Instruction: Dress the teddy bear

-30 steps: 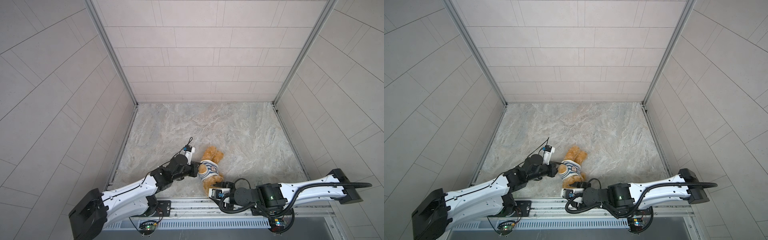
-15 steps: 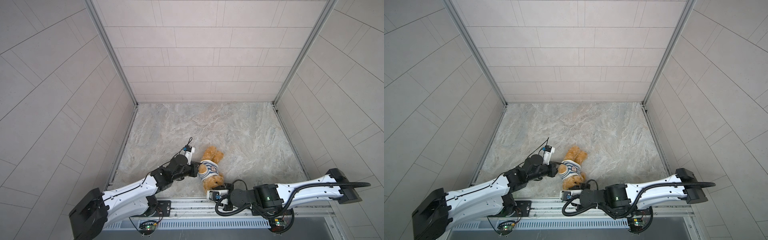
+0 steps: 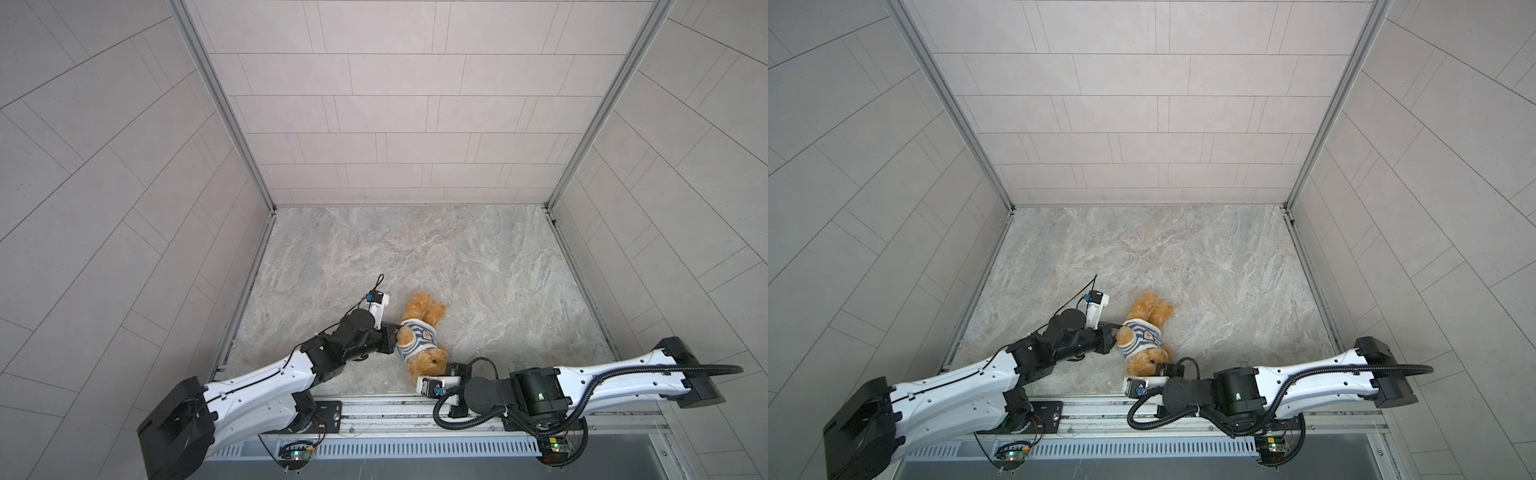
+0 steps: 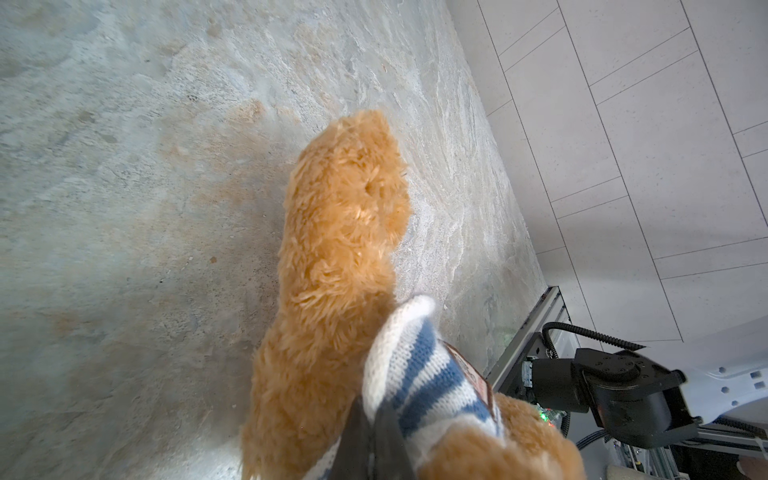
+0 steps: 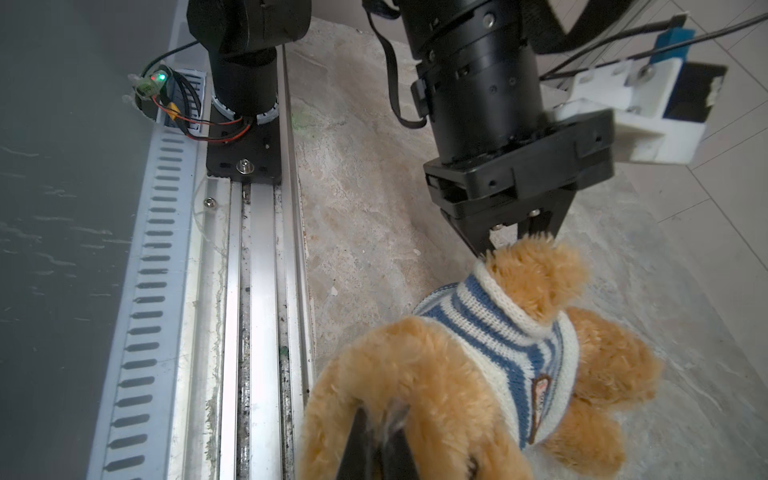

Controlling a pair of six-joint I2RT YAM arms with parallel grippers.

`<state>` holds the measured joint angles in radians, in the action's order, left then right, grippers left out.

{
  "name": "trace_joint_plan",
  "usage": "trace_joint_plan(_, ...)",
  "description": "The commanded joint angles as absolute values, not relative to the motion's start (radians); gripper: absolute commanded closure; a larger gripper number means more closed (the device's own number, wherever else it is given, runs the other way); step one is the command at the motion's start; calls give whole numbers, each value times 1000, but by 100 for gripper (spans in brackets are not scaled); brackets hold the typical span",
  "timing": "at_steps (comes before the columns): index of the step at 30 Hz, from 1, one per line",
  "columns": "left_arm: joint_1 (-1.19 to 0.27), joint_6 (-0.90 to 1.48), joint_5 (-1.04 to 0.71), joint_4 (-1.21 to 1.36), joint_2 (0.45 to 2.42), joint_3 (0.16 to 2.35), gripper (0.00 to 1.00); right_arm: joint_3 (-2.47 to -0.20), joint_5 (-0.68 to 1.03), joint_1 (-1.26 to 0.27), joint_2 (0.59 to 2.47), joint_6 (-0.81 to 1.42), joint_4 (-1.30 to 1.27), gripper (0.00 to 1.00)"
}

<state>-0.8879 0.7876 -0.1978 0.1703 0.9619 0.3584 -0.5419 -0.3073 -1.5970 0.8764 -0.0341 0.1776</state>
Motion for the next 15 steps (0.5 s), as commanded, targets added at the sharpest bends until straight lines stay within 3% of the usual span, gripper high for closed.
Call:
trace_joint_plan(1,-882,766,-192,172,934,353,100,-578,-354,-1605,824,-67,157,100)
trace_joint_plan(9,-882,682,-139,20,829,388,100,-574,-457,-1582,695,2,0,100)
trace_joint_plan(15,-882,656,-116,-45,785,399,100,-523,-446,-1393,588,233,4,100)
